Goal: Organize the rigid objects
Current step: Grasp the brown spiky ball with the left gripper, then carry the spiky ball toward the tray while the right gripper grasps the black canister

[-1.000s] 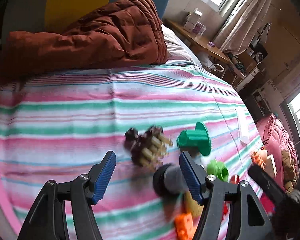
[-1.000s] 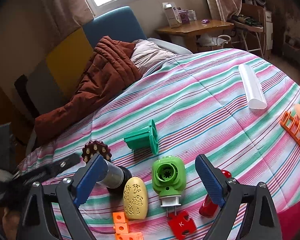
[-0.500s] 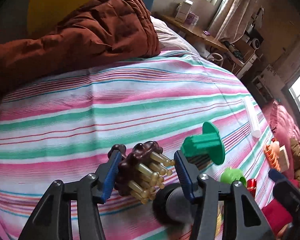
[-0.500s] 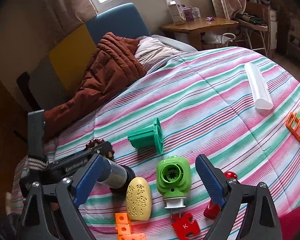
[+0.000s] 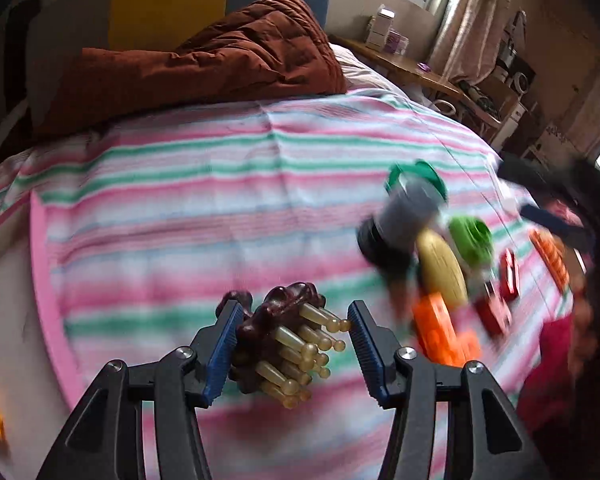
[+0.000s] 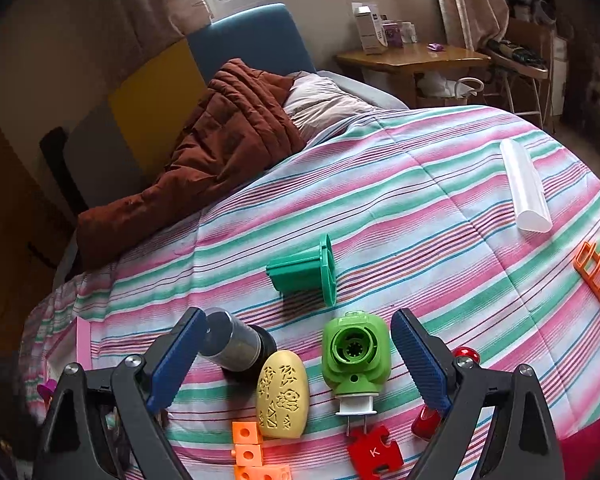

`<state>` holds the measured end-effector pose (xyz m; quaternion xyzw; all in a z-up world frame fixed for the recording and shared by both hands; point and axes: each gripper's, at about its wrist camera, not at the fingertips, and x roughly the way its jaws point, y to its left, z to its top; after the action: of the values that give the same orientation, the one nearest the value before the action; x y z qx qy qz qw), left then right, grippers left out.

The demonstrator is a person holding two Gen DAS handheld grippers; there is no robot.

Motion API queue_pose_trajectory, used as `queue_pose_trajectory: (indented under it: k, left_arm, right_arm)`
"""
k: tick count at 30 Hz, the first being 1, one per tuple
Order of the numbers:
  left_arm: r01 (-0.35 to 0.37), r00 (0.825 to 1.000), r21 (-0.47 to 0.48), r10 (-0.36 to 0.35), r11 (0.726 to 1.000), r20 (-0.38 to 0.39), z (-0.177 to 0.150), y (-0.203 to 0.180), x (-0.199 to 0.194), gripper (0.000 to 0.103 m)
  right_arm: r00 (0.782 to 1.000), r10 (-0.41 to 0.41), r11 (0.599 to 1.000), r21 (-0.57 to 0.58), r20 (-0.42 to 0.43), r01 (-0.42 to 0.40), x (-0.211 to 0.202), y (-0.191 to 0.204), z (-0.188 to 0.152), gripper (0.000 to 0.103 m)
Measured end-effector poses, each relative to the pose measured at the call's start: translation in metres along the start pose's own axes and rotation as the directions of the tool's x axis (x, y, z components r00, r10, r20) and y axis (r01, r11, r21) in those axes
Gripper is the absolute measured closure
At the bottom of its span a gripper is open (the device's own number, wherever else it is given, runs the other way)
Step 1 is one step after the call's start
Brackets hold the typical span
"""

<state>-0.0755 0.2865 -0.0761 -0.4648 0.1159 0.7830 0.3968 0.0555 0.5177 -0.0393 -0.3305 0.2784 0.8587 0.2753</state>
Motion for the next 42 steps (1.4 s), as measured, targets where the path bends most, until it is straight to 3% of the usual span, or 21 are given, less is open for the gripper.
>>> queue_pose_trajectory:
  k: [4, 8, 11, 15, 34, 42]
  left_arm:
    - [-0.022, 1.0, 0.051, 0.021, 0.998, 0.019, -0.028, -0.011, -0.017, 0.048]
    - [-0.05, 0.998, 0.098, 0.047, 0.994, 0.038, -0.03, -0.021, -0.016, 0.048]
    - [-0.04, 0.999, 0.081, 0.037, 0.996, 0.04, -0.023, -0.018, -0.008, 0.049]
    - [-0.043, 0.999, 0.082, 0.043, 0.996, 0.01, -0.017, -0.022, 0.009, 0.063]
    - [-0.009, 1.0, -0.024, 0.009, 1.0, 0.013, -0.034, -0.008, -0.003, 0.063]
    - [0.019, 0.999, 0.002, -0.019, 1.0, 0.048, -0.047, -0.016, -0.031, 0.063]
  right_arm:
    - [1.0, -0.009, 1.0, -0.024, 0.008, 0.009, -0.001, 0.004, -0.002, 0.009]
    - [1.0, -0.012, 0.998, -0.061, 0.019, 0.013, -0.002, 0.011, -0.005, 0.009]
    - [1.0, -0.015, 0.995, -0.103, 0.023, 0.017, -0.001, 0.019, -0.009, 0.009]
    - [1.0, -0.008, 0.993, -0.119, 0.01, 0.009, 0.003, 0.022, -0.01, 0.009]
    - [1.0, -0.014, 0.999, -0.051, -0.02, 0.013, 0.012, 0.008, -0.008, 0.009]
    - [0.994, 0.081, 0.978, -0.185, -0.079, -0.094, 0.024, 0.041, -0.024, 0.009]
